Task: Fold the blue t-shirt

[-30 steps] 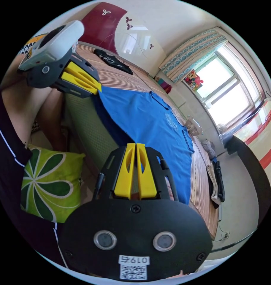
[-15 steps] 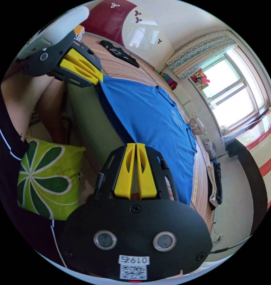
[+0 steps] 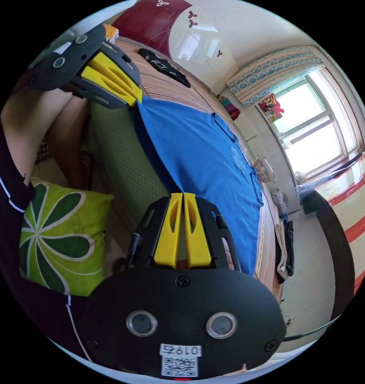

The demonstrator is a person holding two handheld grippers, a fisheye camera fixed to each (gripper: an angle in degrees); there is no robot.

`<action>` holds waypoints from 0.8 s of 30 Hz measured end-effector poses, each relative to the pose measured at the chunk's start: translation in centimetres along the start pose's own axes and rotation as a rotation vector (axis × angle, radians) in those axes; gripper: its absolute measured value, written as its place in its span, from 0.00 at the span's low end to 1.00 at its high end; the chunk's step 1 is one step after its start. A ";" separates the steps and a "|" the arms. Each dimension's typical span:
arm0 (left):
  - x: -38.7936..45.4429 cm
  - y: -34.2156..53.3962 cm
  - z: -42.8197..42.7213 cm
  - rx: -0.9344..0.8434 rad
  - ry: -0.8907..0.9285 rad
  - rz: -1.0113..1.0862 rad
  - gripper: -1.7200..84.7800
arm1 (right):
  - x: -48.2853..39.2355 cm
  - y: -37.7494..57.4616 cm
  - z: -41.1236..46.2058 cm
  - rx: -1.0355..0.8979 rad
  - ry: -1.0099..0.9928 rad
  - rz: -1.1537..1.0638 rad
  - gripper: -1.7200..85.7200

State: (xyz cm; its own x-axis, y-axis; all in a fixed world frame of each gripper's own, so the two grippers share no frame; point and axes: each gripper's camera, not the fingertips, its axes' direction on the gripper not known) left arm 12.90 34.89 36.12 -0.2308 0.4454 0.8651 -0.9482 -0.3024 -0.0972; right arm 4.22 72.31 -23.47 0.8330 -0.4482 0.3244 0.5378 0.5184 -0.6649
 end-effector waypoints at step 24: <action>-1.1 -1.4 1.9 -0.081 0.020 0.062 0.03 | -3.4 -0.2 2.7 -0.022 0.111 -0.117 0.01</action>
State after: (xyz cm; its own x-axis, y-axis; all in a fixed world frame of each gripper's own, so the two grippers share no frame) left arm 14.90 33.26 36.21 -0.2926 0.4447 0.8465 -0.9465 -0.2609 -0.1901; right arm 1.61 75.68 -22.66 0.7445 -0.5832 0.3250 0.6265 0.4420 -0.6419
